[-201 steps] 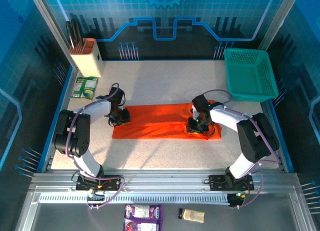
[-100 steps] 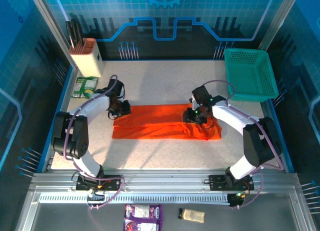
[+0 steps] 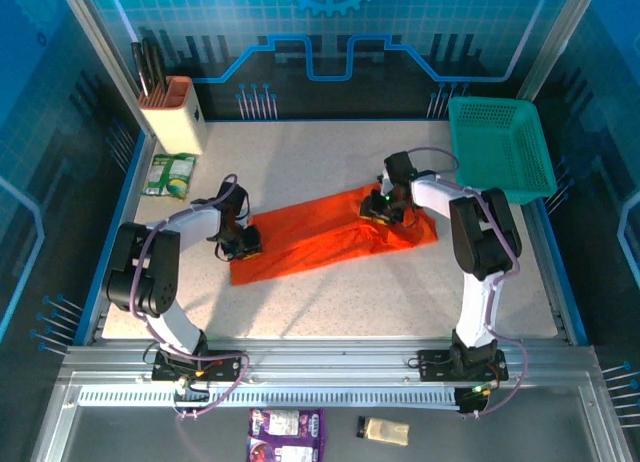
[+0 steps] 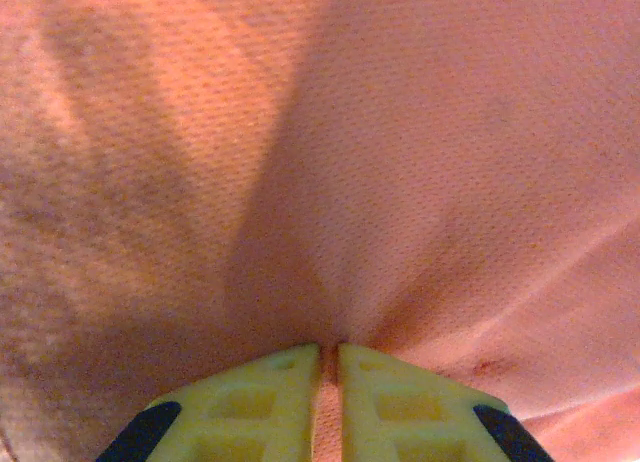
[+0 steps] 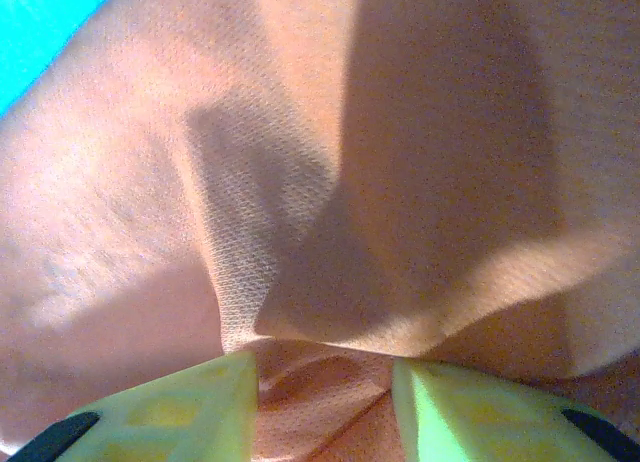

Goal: Fold the inside-out t-shirt

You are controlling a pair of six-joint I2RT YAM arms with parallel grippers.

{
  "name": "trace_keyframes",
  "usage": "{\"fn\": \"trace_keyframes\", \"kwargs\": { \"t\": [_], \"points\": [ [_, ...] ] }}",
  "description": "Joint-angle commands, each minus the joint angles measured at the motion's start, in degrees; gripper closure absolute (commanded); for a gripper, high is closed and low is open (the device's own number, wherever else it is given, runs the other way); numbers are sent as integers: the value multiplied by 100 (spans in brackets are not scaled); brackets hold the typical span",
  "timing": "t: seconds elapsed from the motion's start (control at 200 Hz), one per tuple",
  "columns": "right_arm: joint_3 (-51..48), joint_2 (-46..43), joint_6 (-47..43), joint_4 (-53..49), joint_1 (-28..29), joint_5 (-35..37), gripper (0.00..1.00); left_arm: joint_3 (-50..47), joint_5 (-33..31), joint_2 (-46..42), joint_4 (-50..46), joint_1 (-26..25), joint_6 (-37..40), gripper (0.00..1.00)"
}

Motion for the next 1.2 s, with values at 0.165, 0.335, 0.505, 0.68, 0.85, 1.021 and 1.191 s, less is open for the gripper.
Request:
{"fn": "trace_keyframes", "kwargs": {
  "t": [0.165, 0.335, 0.505, 0.68, 0.85, 1.021, 1.191],
  "points": [
    [1965, 1640, -305, 225, -89, -685, 57, -879, 560, -491, 233, -592, -866, 84],
    [3231, 2606, -223, 265, -74, -1183, 54, -1111, 750, -612, 641, -1377, -1703, 81],
    [4252, 3176, -192, 138, -74, -1615, 52, -1044, 893, -491, 1158, -2278, -2483, 81],
    [4351, 2711, -123, -84, -58, -1745, 52, -554, 1088, -493, 1444, -2904, -2796, 78],
    [3848, 1867, -14, -201, -50, -1706, 51, -110, 814, -893, 798, -2909, -2532, 77],
    [3153, 1358, 324, 15, 37, -1827, 50, 102, 299, -995, -217, -2575, -1884, 78],
    [2621, 1359, 789, 658, 216, -2108, 50, -286, 92, -1057, -514, -1834, -1310, 80]
  ]
}}
